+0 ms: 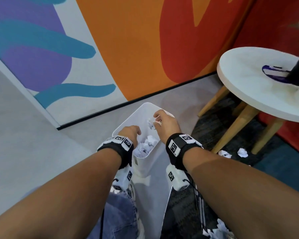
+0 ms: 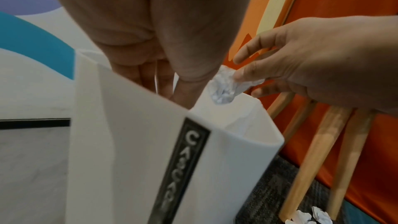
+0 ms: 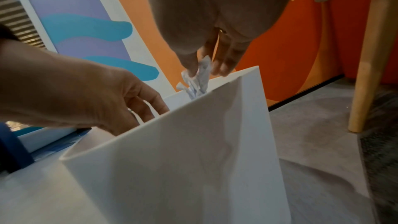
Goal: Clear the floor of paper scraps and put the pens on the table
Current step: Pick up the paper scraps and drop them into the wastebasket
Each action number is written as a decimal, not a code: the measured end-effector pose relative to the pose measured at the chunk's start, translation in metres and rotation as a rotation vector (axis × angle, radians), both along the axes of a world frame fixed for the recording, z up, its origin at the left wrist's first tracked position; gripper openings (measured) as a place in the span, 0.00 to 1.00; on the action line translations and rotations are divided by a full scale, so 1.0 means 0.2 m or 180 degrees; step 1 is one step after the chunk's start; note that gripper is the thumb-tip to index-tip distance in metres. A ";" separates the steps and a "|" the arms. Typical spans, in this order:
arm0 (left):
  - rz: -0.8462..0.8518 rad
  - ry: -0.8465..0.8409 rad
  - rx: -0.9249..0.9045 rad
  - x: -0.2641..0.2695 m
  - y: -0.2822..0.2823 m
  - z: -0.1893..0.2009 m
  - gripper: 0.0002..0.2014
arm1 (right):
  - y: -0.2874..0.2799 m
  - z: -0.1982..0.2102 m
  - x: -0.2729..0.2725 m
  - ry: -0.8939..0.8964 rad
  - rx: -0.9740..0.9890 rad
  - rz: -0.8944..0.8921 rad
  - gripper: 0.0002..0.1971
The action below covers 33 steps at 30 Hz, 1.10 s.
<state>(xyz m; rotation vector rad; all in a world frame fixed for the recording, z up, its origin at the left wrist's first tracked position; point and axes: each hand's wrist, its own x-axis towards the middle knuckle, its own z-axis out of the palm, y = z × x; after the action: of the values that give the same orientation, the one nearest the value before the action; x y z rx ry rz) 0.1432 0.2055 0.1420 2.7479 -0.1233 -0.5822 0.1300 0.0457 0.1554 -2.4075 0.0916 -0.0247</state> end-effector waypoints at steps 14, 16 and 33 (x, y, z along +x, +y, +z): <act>-0.0822 -0.0813 -0.0737 -0.09 -0.81 0.24 0.11 | -0.62 -0.13 -0.32 0.0363 -0.0444 -0.1095 0.09; -0.1080 -0.0635 -0.0704 -0.13 -0.94 0.20 0.10 | -0.77 -0.19 -0.43 0.0548 -0.0443 -0.1394 0.06; -0.1972 0.0746 -0.0096 -0.43 -1.61 -0.57 0.10 | -1.48 -0.99 -1.21 0.2228 0.0291 -0.2637 0.03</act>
<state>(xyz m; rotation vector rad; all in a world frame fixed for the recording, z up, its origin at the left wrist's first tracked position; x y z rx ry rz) 0.0563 -0.1157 0.0283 2.5605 -0.9342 -1.0368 -0.1122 -0.2506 -0.0433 -2.0175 1.3533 0.4259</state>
